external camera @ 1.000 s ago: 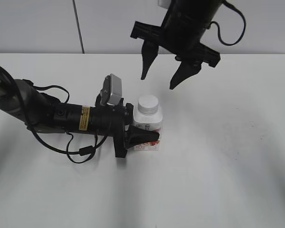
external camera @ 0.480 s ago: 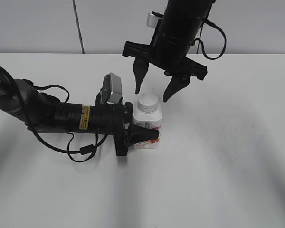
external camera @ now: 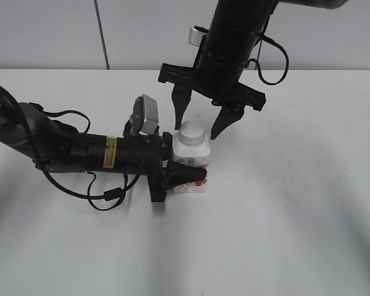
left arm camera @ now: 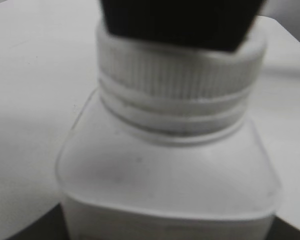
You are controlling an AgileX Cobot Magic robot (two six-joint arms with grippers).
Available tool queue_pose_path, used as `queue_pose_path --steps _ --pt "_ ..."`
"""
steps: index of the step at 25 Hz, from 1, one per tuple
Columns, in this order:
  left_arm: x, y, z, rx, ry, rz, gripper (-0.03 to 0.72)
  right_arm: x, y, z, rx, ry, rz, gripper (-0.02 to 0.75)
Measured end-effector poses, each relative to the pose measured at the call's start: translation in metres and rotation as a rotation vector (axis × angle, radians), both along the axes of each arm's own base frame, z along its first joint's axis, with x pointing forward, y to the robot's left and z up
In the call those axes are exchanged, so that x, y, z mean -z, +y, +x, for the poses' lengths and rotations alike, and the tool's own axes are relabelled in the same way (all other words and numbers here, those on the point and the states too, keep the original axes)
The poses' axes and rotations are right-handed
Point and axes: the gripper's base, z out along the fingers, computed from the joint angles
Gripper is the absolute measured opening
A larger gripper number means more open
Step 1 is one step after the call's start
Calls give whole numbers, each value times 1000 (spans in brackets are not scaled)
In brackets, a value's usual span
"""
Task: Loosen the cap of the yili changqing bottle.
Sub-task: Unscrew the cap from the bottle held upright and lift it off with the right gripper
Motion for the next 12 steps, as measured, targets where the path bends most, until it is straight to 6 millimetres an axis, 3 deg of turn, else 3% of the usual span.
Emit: queue_pose_path --steps 12 --pt "0 0 0 -2 0 0 368 0 1 1 -20 -14 9 500"
